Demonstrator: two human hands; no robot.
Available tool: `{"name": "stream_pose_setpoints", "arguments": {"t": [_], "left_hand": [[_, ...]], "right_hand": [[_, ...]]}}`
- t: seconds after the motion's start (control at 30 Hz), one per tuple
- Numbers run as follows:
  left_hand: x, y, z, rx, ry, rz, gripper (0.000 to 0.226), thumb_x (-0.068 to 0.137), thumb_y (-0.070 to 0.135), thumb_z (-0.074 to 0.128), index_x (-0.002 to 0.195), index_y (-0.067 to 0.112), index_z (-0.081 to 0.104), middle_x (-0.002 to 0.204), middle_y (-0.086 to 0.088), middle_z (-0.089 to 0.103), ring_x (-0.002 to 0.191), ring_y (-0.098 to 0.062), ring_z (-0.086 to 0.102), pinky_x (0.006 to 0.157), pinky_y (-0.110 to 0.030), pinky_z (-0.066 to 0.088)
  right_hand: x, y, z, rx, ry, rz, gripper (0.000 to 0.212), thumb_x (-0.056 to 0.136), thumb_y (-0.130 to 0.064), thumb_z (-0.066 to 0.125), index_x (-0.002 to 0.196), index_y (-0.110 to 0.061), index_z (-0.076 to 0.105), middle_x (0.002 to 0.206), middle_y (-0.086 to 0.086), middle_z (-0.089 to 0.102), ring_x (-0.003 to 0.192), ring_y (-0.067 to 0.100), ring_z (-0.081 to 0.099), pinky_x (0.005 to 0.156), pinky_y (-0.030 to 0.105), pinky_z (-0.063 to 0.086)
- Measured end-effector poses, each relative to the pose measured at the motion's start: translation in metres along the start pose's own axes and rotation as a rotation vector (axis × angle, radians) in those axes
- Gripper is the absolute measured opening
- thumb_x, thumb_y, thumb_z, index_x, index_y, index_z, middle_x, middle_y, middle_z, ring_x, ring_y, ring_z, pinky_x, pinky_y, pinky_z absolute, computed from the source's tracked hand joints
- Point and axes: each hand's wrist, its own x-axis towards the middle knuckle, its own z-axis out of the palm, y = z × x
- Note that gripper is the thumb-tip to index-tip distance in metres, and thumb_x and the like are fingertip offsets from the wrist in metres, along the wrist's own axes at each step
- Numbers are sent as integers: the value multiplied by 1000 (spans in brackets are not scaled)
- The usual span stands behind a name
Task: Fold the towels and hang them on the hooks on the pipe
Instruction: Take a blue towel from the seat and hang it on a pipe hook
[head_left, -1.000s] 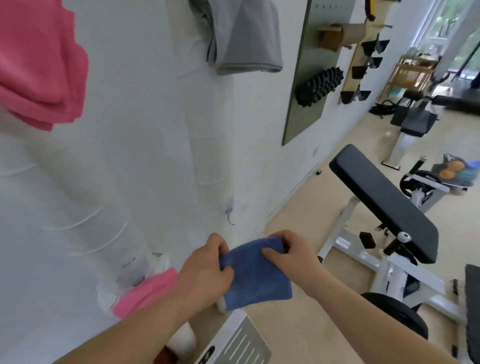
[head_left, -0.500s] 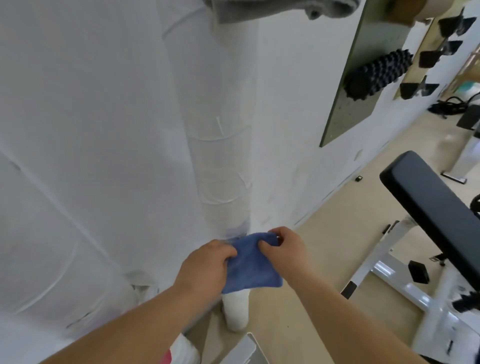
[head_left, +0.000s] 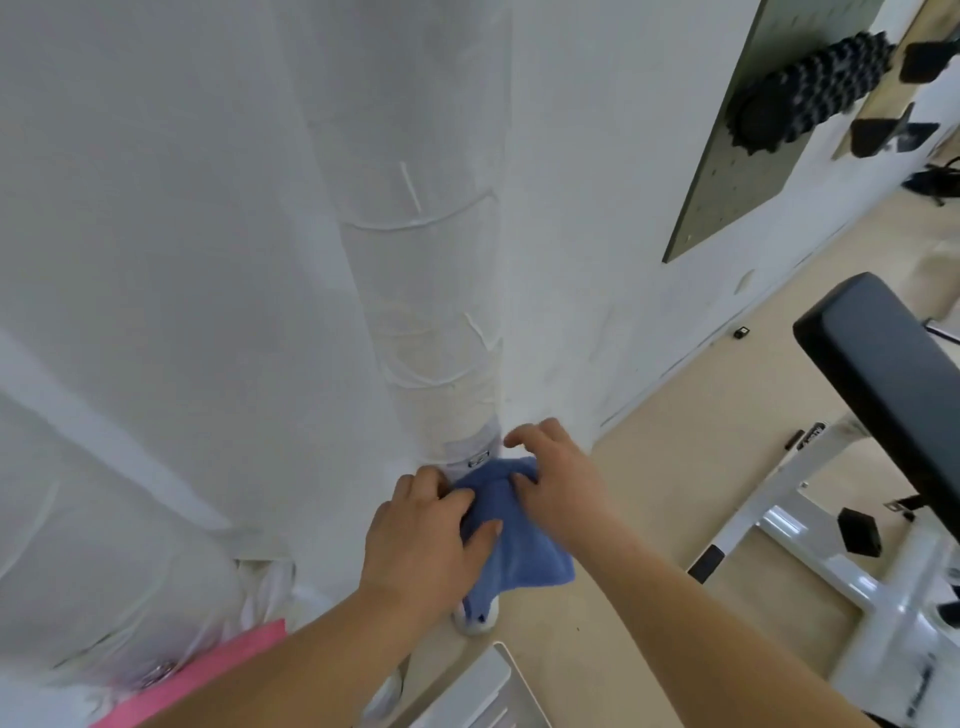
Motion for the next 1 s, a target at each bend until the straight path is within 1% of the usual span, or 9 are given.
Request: {"name": "stream_pose_setpoints", "arguments": {"t": [0.13, 0.27, 0.33, 0.43, 0.53, 0.63, 0.8, 0.9, 1.0], "left_hand": [[1, -5, 10, 90, 72, 79, 18, 79, 48, 75, 83, 30, 75, 94, 7, 57, 83, -17, 56, 65, -29, 50], [2, -4, 14, -47, 72, 148, 12, 88, 33, 72, 98, 25, 73, 103, 8, 61, 88, -14, 62, 67, -27, 55], [1, -6, 15, -62, 18, 141, 31, 86, 30, 77, 113, 26, 63, 106, 9, 65, 88, -11, 66, 69, -27, 59], [-1, -11, 21, -50, -44, 199, 73, 62, 26, 96, 120, 30, 52, 96, 9, 69, 72, -9, 68, 49, -25, 59], [4, -17, 24, 14, -16, 240, 73, 66, 26, 93, 126, 33, 53, 96, 8, 64, 73, -11, 66, 42, -27, 56], [11, -16, 23, 19, 22, 259, 52, 71, 28, 91, 111, 33, 59, 86, 8, 62, 66, -14, 64, 41, -30, 54], [13, -8, 21, -74, -11, 184, 27, 95, 30, 65, 122, 30, 61, 104, 6, 64, 83, -20, 67, 71, -38, 60], [14, 1, 16, -52, -6, 134, 19, 100, 32, 53, 117, 29, 60, 106, 7, 62, 87, -17, 62, 74, -32, 54], [15, 6, 7, -40, -26, 80, 15, 100, 31, 50, 112, 30, 60, 107, 9, 60, 89, -15, 59, 76, -29, 51]], "right_hand": [[-3, -6, -6, -51, -192, -55, 38, 90, -20, 50, 124, -32, 63, 87, -9, 66, 82, 22, 61, 70, 31, 48], [-10, -1, -9, 49, -371, -28, 54, 85, -28, 65, 136, -30, 45, 123, -6, 67, 108, 21, 66, 85, 33, 54], [-6, 0, -7, -27, -349, -64, 52, 82, -35, 72, 130, -32, 51, 118, -6, 68, 105, 21, 66, 87, 34, 55], [0, 0, 1, -134, -279, -126, 34, 84, -35, 70, 115, -27, 58, 102, -6, 63, 93, 21, 61, 81, 33, 51], [1, 5, 10, -147, -238, -161, 27, 87, -34, 67, 111, -25, 62, 101, -5, 60, 93, 21, 61, 82, 38, 53], [-1, 14, 19, -72, -187, -173, 30, 86, -30, 66, 116, -28, 65, 106, -5, 60, 95, 18, 60, 82, 39, 54], [-15, 16, 32, 51, -52, -145, 32, 86, -22, 67, 118, -28, 71, 105, -3, 57, 89, 12, 52, 77, 29, 48], [-25, 10, 38, 68, -19, -97, 34, 87, -22, 63, 120, -29, 68, 105, -3, 58, 98, 16, 54, 79, 26, 42], [-33, 2, 40, 37, 4, -31, 30, 89, -28, 59, 118, -33, 66, 103, -8, 59, 102, 14, 54, 81, 30, 48]]}}
